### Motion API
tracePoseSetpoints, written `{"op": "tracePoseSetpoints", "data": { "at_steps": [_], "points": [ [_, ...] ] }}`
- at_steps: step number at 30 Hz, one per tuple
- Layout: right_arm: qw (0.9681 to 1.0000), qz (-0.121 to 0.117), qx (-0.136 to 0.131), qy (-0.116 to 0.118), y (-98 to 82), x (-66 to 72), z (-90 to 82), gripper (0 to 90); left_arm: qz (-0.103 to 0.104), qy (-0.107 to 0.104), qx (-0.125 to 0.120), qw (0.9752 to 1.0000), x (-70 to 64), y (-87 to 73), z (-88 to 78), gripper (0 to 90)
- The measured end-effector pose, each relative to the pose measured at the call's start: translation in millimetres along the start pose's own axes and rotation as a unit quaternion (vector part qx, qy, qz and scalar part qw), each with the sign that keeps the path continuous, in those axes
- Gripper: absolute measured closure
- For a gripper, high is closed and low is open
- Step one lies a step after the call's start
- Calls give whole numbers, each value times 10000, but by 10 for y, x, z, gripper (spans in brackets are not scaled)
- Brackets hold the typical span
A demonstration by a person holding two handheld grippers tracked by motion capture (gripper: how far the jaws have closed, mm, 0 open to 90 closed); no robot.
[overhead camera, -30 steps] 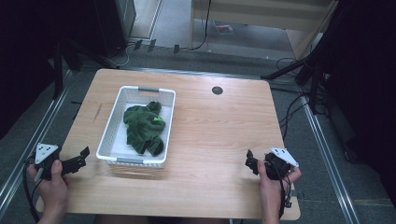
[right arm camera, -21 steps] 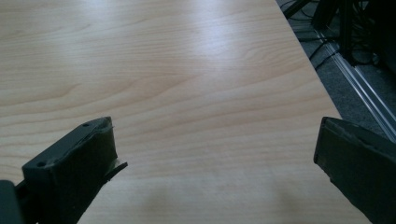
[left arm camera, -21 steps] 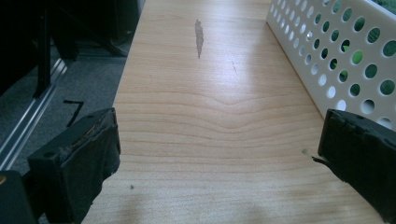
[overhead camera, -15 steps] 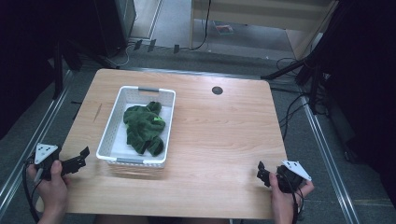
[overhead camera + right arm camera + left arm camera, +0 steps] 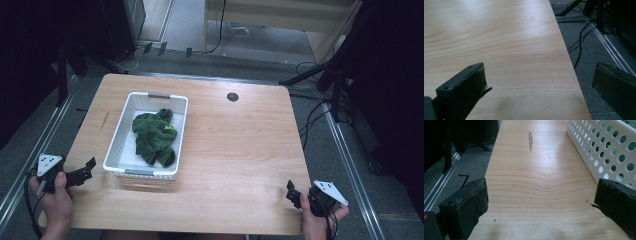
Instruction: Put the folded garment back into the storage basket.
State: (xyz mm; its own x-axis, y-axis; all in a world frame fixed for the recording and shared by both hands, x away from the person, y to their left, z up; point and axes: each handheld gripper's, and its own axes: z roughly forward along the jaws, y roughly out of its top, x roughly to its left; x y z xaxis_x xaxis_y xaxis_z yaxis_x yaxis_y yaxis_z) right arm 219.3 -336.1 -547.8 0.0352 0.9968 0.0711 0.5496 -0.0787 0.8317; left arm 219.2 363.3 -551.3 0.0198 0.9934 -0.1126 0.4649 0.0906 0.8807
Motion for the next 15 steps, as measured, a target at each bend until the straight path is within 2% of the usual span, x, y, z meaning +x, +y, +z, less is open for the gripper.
{"op": "tracePoseSetpoints", "data": {
  "at_steps": [5, 11, 15],
  "points": [
    [9998, -153, 24, 129, -3, 19, -1, 0, 0, 0, 4, 10000, -1, -1, -1, 0],
    [9999, -11, -30, 153, -6, -8, -13, 0, 12, -2, 20, 10000, 0, 0, -1, 0],
    [9999, -72, -2, 141, -4, 2, -5, 0, 1, -5, 27, 10000, 1, 1, 0, 0]
  ]
}}
